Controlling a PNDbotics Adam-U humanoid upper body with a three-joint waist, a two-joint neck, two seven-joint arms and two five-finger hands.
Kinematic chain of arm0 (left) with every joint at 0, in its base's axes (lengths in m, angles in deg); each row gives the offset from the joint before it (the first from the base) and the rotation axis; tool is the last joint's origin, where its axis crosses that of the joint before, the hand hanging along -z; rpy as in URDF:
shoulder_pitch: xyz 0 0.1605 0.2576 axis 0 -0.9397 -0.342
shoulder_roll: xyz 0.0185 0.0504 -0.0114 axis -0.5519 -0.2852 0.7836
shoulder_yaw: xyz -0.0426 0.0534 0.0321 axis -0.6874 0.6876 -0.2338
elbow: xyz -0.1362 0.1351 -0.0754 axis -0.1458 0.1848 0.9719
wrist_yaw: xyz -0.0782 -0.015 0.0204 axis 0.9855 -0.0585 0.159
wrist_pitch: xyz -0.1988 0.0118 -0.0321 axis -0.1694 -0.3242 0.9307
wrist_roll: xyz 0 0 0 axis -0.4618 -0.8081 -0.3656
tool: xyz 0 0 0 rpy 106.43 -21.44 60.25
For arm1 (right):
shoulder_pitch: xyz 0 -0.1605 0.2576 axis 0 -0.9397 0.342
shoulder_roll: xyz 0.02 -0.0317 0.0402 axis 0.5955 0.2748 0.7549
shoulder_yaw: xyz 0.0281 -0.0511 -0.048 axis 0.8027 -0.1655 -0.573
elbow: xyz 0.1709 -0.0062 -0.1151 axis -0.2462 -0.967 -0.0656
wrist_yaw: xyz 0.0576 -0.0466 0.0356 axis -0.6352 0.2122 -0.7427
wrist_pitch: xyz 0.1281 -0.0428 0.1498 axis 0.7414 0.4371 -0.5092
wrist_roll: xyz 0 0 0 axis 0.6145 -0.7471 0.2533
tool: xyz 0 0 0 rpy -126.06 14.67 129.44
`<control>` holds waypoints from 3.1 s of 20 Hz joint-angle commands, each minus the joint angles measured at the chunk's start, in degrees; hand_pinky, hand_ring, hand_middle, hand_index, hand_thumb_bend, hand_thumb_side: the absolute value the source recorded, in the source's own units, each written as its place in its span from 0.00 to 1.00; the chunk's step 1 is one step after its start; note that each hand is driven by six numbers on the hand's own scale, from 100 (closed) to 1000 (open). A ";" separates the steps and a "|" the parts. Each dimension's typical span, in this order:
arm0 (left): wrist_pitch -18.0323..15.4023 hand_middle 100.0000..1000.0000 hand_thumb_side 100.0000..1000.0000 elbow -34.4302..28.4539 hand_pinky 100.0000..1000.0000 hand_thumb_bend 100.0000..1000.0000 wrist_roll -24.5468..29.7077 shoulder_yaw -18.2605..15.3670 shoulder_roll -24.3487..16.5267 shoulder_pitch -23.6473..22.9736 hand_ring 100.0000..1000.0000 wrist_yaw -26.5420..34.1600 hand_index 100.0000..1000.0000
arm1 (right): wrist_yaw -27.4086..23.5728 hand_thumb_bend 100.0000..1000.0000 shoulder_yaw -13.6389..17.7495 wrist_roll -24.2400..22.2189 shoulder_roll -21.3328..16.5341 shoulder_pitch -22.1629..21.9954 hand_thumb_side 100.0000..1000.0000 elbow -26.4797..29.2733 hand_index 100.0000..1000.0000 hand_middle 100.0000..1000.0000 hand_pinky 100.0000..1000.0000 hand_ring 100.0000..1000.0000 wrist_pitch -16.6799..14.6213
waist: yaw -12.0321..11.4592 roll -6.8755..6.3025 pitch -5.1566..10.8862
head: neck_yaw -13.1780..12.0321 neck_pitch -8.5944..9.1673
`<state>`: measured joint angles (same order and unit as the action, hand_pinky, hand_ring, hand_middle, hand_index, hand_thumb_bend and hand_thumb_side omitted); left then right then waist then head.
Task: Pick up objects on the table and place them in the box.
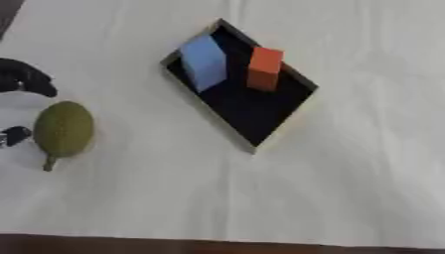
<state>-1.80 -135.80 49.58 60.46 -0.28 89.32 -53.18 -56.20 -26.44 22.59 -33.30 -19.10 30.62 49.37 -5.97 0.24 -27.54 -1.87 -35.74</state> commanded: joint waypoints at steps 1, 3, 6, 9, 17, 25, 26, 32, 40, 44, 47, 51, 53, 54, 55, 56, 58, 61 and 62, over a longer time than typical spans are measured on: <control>-1.82 0.75 0.74 -0.91 0.94 0.12 3.27 -1.20 -0.44 1.11 0.90 1.02 0.91 | -0.49 0.00 1.27 0.29 -0.74 0.13 0.46 0.83 0.72 0.58 0.84 0.75 0.35 | -0.23 0.04 1.59 | 0.19 -0.18; -1.16 0.75 0.76 -0.99 0.94 0.12 3.29 -0.97 0.25 1.32 0.90 0.51 0.92 | -0.60 0.00 1.32 0.31 -0.53 0.04 0.46 0.83 0.72 0.57 0.84 0.74 0.38 | -0.41 0.13 1.58 | 0.20 -0.14; -0.92 0.77 0.80 -0.66 0.94 0.15 4.64 -0.35 1.04 1.50 0.90 -0.90 0.93 | -0.75 0.00 1.36 0.25 -0.13 0.12 0.47 0.83 0.72 0.57 0.84 0.74 0.39 | -0.50 0.13 1.57 | 0.18 -0.14; -1.00 0.77 0.82 0.64 0.95 0.17 5.90 0.16 2.04 1.83 0.91 -2.34 0.93 | -0.93 0.00 1.45 0.16 0.38 0.15 0.47 0.83 0.72 0.57 0.84 0.74 0.44 | -0.41 0.09 1.58 | 0.13 -0.07; -2.00 0.78 0.87 4.18 0.95 0.20 8.75 2.34 4.55 3.10 0.86 -5.84 0.92 | -1.42 0.00 1.70 0.20 1.24 -0.03 0.48 0.83 0.71 0.57 0.84 0.74 0.57 | 0.10 0.05 1.49 | -0.06 -0.03; -3.51 0.75 0.77 6.96 0.89 0.25 10.07 3.68 6.37 4.72 0.84 -11.60 0.89 | -2.07 0.00 1.94 0.61 1.98 -0.51 0.48 0.83 0.70 0.56 0.84 0.73 0.81 | 0.36 -0.15 1.39 | -0.25 -0.01; -3.59 0.69 0.67 7.15 0.87 0.19 9.77 3.73 6.53 4.83 0.80 -12.11 0.86 | -2.14 0.00 1.95 0.62 2.02 -0.58 0.49 0.83 0.70 0.56 0.84 0.73 0.83 | 0.36 -0.17 1.39 | -0.25 -0.01; 1.17 0.42 0.06 3.06 0.65 0.00 0.97 1.45 6.57 4.81 0.55 -8.11 0.63 | -2.59 0.00 2.43 0.77 2.48 -1.50 0.50 0.83 0.70 0.55 0.84 0.73 1.37 | 0.20 -0.28 1.47 | 0.19 -0.05; 4.48 0.41 0.06 -4.44 0.61 0.00 -8.49 0.45 5.33 6.12 0.52 -6.17 0.62 | -2.59 0.00 2.80 0.98 2.97 -1.79 0.51 0.83 0.70 0.55 0.83 0.73 2.45 | -0.17 -0.71 2.33 | 1.03 -0.42; 4.30 0.43 0.05 -6.23 0.62 0.00 -8.82 1.20 5.93 8.20 0.52 -5.29 0.63 | -2.61 0.00 3.06 1.23 3.16 -2.09 0.51 0.83 0.70 0.55 0.83 0.73 2.60 | -0.72 -0.89 2.86 | 1.57 -0.66; 3.85 0.43 0.05 -6.38 0.62 0.00 -8.17 2.09 7.86 10.34 0.52 -4.37 0.64 | -2.64 0.00 3.09 1.30 3.22 -1.98 0.50 0.83 0.70 0.55 0.84 0.73 2.53 | -0.87 -0.97 3.30 | 1.87 -0.79; 3.27 0.42 0.07 -5.66 0.61 0.00 -6.63 3.18 14.27 14.59 0.50 -3.88 0.63 | -2.76 0.00 3.17 1.42 3.48 -1.86 0.50 0.83 0.70 0.55 0.84 0.73 2.43 | -0.86 -0.99 3.88 | 2.65 -1.15; 3.02 0.42 0.07 -4.95 0.61 0.00 -6.21 3.69 17.94 16.57 0.49 -4.48 0.63 | -2.80 0.00 3.12 1.37 3.55 -1.82 0.50 0.83 0.70 0.55 0.84 0.73 2.38 | -0.78 -0.99 4.06 | 3.10 -1.39; 2.80 0.42 0.06 -4.59 0.61 0.00 -6.21 3.89 19.81 17.43 0.49 -4.99 0.63 | -2.79 0.00 3.15 1.38 3.53 -1.89 0.50 0.83 0.70 0.55 0.84 0.73 2.39 | -0.81 -1.00 4.13 | 3.36 -1.51; 2.57 0.42 0.06 -4.25 0.61 0.00 -6.34 4.06 21.77 18.27 0.49 -5.66 0.63 | -2.78 0.00 3.22 1.44 3.57 -1.96 0.50 0.83 0.70 0.55 0.84 0.73 2.41 | -0.85 -1.00 4.16 | 3.60 -1.56; 2.31 0.42 0.06 -3.81 0.61 0.00 -6.38 4.31 23.74 19.08 0.49 -6.50 0.63 | -2.78 0.00 3.31 1.51 3.63 -2.02 0.50 0.83 0.70 0.55 0.84 0.73 2.44 | -0.89 -1.01 4.17 | 3.81 -1.56; 1.61 0.42 0.08 -2.65 0.61 0.00 -6.06 4.95 26.85 20.43 0.49 -7.98 0.63 | -2.78 0.00 3.40 1.61 3.68 -2.13 0.50 0.83 0.70 0.55 0.84 0.73 2.52 | -0.96 -1.10 4.19 | 4.09 -1.69; 0.97 0.42 0.11 0.41 0.62 0.00 -5.05 5.56 30.40 22.13 0.49 -9.78 0.63 | -2.65 0.00 3.56 1.72 3.43 -2.44 0.50 0.83 0.70 0.55 0.84 0.73 2.58 | -1.41 -1.45 4.25 | 4.63 -1.88; 0.85 0.42 0.12 1.65 0.62 0.00 -4.72 5.65 31.66 22.65 0.48 -10.24 0.62 | -2.59 0.00 3.67 1.81 3.33 -2.58 0.50 0.83 0.70 0.55 0.84 0.73 2.60 | -1.67 -1.58 4.29 | 4.90 -1.90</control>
<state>-0.65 -134.73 44.53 66.29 30.70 110.69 -62.69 -58.76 -23.65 24.15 -28.48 -22.10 30.62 51.96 -7.72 -1.46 -25.08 2.69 -37.31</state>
